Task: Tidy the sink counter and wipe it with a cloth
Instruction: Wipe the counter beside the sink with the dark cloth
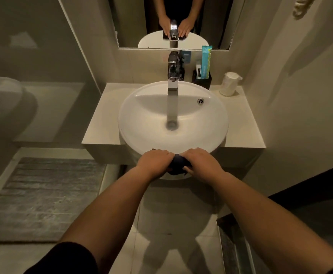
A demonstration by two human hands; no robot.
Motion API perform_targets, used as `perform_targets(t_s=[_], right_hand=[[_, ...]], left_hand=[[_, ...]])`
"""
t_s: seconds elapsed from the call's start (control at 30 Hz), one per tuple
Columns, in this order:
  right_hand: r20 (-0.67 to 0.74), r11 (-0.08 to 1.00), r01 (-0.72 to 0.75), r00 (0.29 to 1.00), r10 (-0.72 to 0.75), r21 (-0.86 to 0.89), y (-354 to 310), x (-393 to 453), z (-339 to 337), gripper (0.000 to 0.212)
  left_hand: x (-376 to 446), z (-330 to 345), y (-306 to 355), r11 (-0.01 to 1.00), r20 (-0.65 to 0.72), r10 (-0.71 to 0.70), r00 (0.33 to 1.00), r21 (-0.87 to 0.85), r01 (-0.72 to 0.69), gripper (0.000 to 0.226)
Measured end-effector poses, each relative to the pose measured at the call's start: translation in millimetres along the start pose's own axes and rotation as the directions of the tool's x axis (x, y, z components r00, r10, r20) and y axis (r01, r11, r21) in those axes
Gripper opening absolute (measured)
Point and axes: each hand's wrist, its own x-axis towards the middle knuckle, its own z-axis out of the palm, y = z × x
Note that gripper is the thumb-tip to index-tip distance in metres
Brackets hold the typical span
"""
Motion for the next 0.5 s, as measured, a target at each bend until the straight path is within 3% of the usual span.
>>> perform_targets(t_s=[0.23,0.5], right_hand=[[0.042,0.999,0.043,0.998,-0.042,-0.019,-13.4,4.0,-47.9,0.024],[-0.031,0.988,0.152,0.988,-0.152,0.007,-64.2,39.9,-104.4,0.018]], left_hand=[[-13.5,-36.6,-1.4,0.995,0.053,-0.015,0.998,-0.098,0.020,0.015],[-34.8,-94.8,-22.7,0.886,0.065,-0.285,0.956,-0.362,0.289,0.028]])
